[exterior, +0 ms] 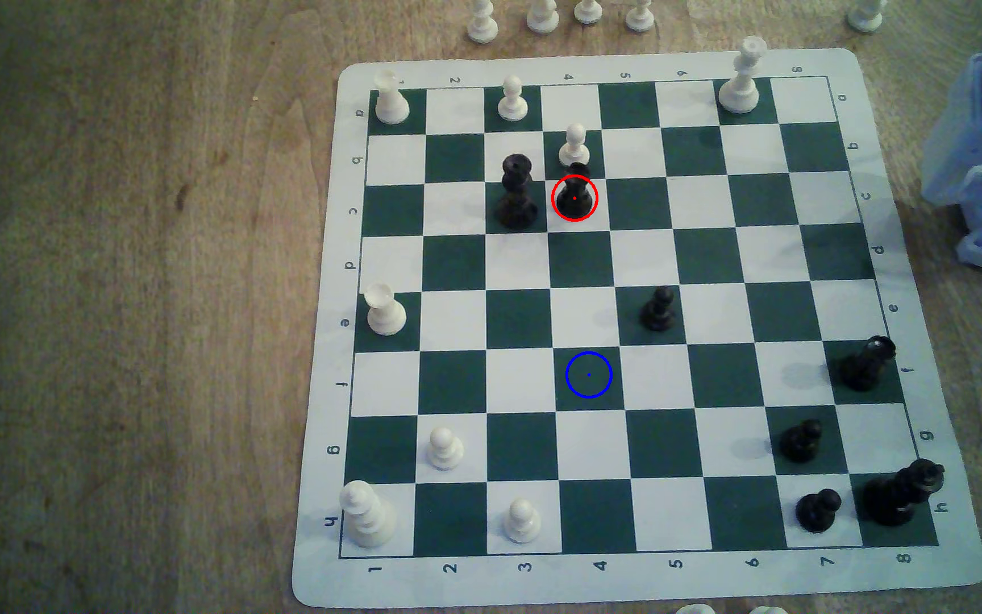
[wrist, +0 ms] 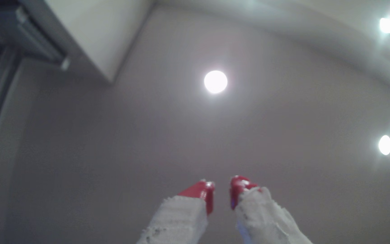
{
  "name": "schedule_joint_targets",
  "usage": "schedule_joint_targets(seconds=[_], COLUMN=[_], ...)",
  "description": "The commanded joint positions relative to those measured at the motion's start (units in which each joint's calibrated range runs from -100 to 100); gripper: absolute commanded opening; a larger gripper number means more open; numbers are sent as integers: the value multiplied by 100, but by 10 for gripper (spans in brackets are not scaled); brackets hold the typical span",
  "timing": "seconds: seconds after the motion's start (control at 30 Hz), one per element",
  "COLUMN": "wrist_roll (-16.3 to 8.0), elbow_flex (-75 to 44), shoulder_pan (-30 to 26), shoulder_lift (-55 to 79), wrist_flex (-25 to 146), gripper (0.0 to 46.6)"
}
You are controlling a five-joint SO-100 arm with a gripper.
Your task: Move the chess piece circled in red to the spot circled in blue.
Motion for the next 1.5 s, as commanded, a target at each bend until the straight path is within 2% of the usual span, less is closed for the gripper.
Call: schedule_joint_targets(seconds=[0.0, 1.1, 1.13, 1.23, 1.27, 1.33, 1.4, 1.43, 1.47], wrist_roll=[15, 73, 88, 103, 244, 327, 801, 1294, 1236], elbow_flex=[81, 81, 81, 81, 90, 90, 90, 90, 90], shoulder_pan=[-47, -133, -141, -102, -55, -55, -39, 78, 15], shoulder_lift=[-20, -20, -20, -28, -28, -20, -20, -20, -20], wrist_flex=[-15, -15, 222, 1263, 2499, 3670, 4956, 6152, 6562], gripper=[45, 45, 58, 20, 2, 2, 2, 13, 15])
